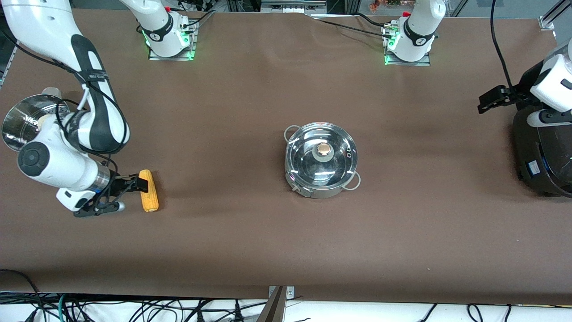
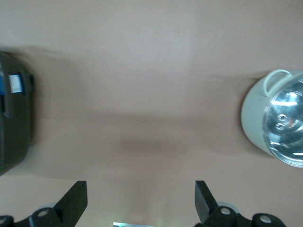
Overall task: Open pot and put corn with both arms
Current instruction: 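Reach the right gripper to the yellow corn and grasp it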
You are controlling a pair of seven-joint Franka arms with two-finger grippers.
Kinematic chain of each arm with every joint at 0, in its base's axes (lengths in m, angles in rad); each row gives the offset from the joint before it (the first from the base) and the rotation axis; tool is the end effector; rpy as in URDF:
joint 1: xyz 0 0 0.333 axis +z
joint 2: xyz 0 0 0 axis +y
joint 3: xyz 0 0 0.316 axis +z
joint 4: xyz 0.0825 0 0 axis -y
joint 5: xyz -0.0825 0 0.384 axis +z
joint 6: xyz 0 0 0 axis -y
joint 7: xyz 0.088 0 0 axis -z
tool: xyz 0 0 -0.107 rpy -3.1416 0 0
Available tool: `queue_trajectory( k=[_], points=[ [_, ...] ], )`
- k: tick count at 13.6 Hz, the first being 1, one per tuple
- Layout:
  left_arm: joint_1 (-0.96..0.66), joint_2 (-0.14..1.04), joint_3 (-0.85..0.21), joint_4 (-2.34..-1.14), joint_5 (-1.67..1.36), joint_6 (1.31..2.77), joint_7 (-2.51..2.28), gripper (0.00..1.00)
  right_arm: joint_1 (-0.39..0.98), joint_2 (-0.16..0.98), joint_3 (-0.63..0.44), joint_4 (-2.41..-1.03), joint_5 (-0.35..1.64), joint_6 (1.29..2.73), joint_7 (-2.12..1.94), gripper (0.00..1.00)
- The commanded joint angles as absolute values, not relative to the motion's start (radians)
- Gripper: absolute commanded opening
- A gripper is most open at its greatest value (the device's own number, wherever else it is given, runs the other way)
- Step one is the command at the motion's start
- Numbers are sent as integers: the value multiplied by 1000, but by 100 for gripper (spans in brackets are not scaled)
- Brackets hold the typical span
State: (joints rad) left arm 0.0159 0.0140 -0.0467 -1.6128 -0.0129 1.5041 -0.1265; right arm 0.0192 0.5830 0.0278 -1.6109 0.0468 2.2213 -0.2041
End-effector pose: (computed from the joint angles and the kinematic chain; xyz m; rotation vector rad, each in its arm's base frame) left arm 0.5489 -0.0182 0.5917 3.1282 0.1496 -0.1934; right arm 0.6930 0.0316 0.2899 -3.0722 -0.3369 -0.0488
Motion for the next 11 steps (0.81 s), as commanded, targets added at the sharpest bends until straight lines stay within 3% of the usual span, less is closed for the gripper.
queue_trajectory(
  k=[1,6,11],
  points=[
    [11,52,-90,-1586,-35,1488,-181,100,14,641,35,-1589,67,2290,-310,100],
    [-53,144,-167,-1578,-152,1557,-371,100,5,696,37,-1617,69,2368,-391,100],
    [-214,259,-170,-1580,-160,1768,-500,100,-17,704,37,-1681,71,2462,-468,100]
  ],
)
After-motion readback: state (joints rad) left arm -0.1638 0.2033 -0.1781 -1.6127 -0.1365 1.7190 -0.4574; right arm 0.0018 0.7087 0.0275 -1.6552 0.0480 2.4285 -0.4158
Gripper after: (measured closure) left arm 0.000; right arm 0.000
